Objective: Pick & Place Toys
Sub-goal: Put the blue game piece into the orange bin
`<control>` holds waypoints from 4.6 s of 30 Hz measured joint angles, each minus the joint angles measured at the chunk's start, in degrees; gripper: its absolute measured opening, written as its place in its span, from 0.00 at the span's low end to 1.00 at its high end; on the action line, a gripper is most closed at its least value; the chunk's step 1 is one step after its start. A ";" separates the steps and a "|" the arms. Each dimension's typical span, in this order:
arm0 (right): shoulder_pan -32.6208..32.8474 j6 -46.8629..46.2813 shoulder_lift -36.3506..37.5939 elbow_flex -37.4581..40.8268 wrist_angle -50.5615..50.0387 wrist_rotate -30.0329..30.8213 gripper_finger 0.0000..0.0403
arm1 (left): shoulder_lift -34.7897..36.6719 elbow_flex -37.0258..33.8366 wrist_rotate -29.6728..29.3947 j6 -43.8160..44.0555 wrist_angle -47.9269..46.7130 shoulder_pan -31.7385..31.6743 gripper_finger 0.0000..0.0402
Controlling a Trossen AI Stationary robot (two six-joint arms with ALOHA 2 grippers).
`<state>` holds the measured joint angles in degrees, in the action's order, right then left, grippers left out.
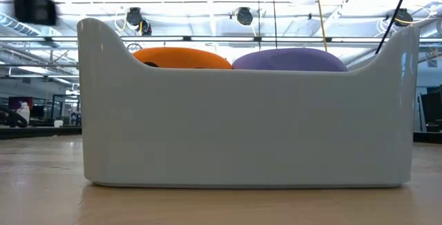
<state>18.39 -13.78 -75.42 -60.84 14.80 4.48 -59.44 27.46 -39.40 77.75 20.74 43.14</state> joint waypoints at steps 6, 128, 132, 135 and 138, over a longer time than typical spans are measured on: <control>0.75 9.00 -0.06 -0.39 0.21 5.71 0.54 | -2.29 0.43 10.71 -9.70 13.94 -13.68 0.03; -56.33 26.77 -38.37 -49.48 -68.03 -19.60 0.34 | -24.83 27.71 98.29 -22.23 29.84 -81.19 0.53; -56.89 28.50 -40.62 -49.56 -67.91 -19.68 0.34 | -24.83 27.71 97.84 -22.33 29.91 -80.92 0.53; -57.66 30.13 -42.12 -49.55 -70.11 -19.66 0.34 | -24.83 27.71 97.42 -22.14 29.91 -80.94 0.53; -58.72 33.30 -42.71 -49.55 -73.72 -19.54 0.34 | -24.83 27.71 97.42 -22.09 29.91 -80.98 0.53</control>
<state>-40.33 19.52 -118.12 -110.39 -58.92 -15.06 -84.27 55.18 58.02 55.66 50.65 -37.85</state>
